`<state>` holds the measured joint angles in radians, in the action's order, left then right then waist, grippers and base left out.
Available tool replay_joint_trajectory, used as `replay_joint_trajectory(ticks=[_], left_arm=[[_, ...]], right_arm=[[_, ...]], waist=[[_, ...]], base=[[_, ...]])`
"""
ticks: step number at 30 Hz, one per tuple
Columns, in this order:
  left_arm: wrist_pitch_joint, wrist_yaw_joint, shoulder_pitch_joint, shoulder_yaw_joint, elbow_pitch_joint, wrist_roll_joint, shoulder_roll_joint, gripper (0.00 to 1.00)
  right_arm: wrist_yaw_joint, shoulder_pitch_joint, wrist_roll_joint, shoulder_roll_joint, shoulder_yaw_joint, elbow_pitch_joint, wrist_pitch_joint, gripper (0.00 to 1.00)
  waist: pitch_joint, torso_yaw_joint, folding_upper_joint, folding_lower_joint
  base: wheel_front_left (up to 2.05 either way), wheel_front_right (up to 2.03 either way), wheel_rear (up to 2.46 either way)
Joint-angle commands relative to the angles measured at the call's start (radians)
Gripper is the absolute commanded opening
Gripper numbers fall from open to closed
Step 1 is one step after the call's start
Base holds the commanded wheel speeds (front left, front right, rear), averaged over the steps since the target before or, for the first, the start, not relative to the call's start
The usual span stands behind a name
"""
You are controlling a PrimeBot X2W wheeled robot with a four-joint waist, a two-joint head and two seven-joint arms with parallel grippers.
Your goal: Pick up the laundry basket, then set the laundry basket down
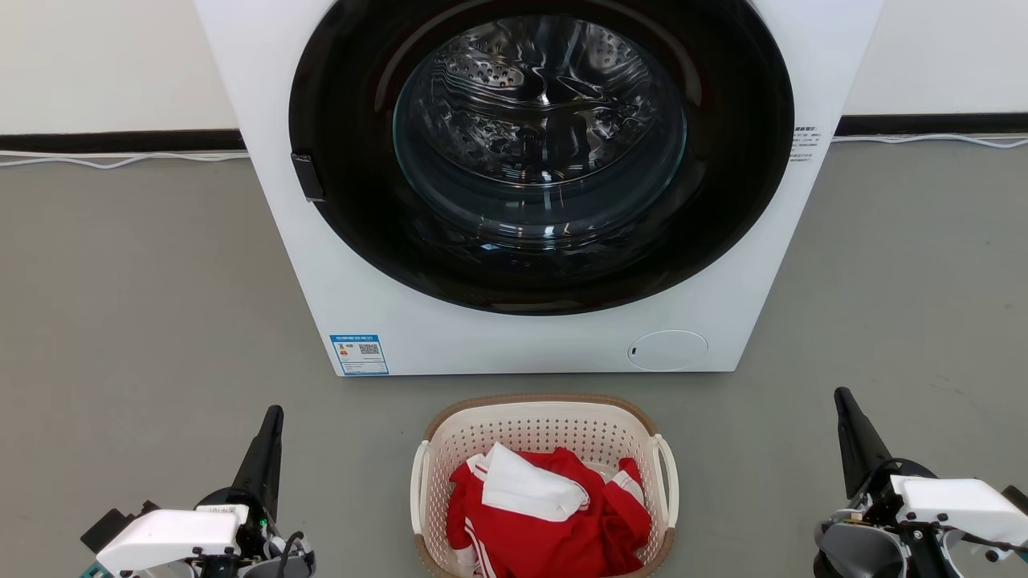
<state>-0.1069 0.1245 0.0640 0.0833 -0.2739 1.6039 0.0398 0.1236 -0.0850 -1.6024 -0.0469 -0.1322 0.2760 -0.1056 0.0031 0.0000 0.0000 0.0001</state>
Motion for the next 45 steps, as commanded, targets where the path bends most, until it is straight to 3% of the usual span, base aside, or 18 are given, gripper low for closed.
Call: replay_joint_trajectory(ticks=[1,30,31,41,45], left_arm=[[-0.006,0.006,0.044,0.030,0.029,0.005,0.010,0.00],[-0.006,0.006,0.044,0.030,0.029,0.005,0.010,0.00],[0.000,0.000,0.000,0.000,0.000,0.000,0.000,1.00],[0.021,-0.001,-0.032,-0.010,-0.029,0.001,-0.009,1.00],[0.033,-0.001,-0.037,-0.015,-0.020,-0.003,-0.008,1.00]], right_arm=[[0.007,-0.023,-0.007,-0.003,0.019,-0.031,-0.007,0.00],[0.007,-0.023,-0.007,-0.003,0.019,-0.031,-0.007,0.00],[0.000,0.000,0.000,0.000,0.000,0.000,0.000,1.00],[0.000,0.028,0.003,0.006,0.018,0.025,0.019,1.00],[0.000,0.033,0.014,0.005,0.026,0.017,0.031,1.00]], waist=[[0.000,0.000,0.0000,0.0000],[0.000,0.000,0.0000,0.0000],[0.000,0.000,0.0000,0.0000],[-0.001,0.000,0.0000,0.0022],[0.000,0.000,0.0000,0.0003]], base=[[0.00,0.00,0.00],[0.00,0.00,0.00],[0.00,0.00,0.00],[0.00,0.00,0.00],[0.00,0.00,0.00]])
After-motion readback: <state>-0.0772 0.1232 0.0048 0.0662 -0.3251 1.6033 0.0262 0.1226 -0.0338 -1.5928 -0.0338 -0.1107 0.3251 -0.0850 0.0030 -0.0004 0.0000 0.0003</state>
